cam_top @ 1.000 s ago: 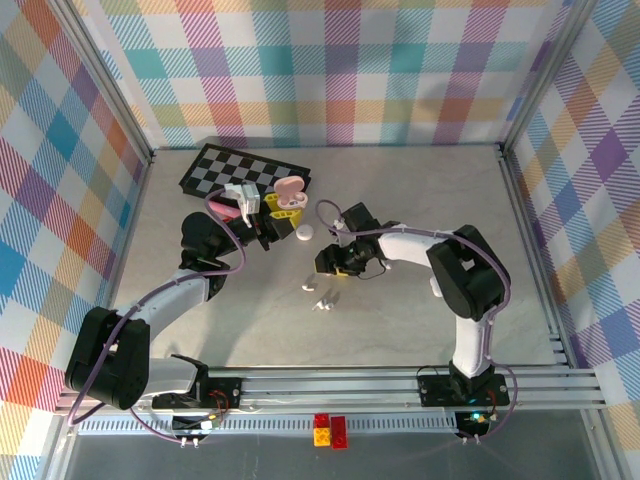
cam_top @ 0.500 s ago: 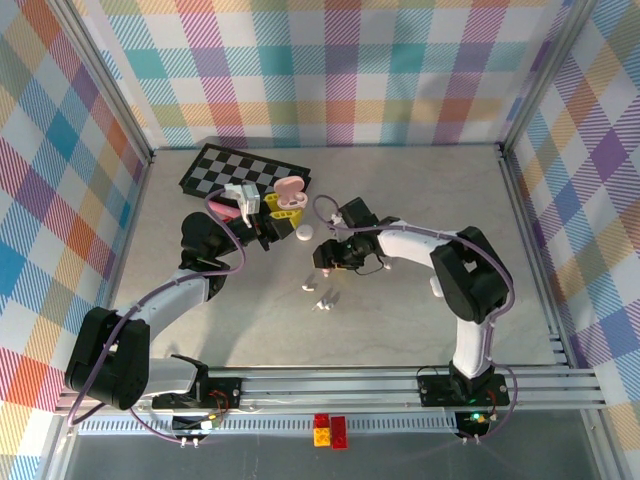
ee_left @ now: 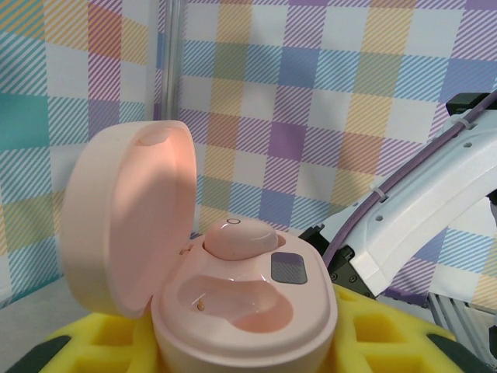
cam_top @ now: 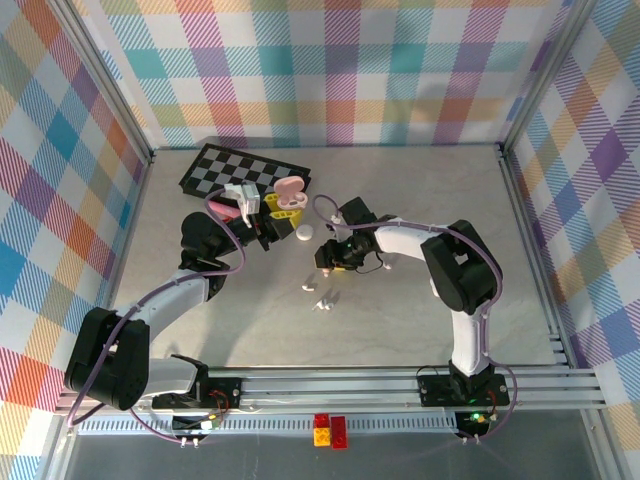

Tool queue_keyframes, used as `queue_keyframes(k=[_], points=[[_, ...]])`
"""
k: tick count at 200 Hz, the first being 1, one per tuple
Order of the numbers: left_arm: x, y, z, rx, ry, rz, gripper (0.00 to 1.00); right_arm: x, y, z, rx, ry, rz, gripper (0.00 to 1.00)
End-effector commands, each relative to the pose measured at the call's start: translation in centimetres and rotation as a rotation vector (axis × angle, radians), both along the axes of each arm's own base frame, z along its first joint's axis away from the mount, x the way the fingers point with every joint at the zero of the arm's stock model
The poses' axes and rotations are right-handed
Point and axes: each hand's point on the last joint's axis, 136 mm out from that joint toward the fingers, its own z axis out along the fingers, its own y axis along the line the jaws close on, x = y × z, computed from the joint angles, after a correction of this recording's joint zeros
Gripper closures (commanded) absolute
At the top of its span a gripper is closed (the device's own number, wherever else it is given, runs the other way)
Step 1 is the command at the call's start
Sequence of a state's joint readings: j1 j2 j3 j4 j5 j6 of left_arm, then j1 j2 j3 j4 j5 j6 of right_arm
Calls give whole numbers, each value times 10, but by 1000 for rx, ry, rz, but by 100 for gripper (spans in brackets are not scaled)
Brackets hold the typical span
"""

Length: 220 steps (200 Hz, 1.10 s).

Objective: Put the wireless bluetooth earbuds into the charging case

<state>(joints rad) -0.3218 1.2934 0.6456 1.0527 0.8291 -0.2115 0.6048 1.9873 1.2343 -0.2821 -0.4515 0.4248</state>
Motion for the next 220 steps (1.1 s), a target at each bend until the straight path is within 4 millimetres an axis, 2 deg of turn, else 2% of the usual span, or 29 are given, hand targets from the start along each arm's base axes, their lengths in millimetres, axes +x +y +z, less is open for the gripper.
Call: queue_keyframes(k=[1, 72, 138, 160, 190, 220], points=[[-7, 3, 12, -3, -71, -11, 81, -13, 4, -7, 10, 40, 43, 52], [-9, 3, 12, -3, -73, -15, 81, -13, 8, -13, 10, 59, 47, 60], [-8, 3, 12, -1, -75, -10, 81, -15, 5, -25, -18, 82, 35, 74], [-8, 3, 11, 5, -74, -8, 81, -15, 4, -26, -27, 83, 30, 76], [-7, 4, 9, 12, -76, -1, 81, -12, 1, -18, -34, 50, 21, 77], [-4, 4, 4, 44, -70, 19, 81, -7, -4, 1, -40, -12, -7, 79]])
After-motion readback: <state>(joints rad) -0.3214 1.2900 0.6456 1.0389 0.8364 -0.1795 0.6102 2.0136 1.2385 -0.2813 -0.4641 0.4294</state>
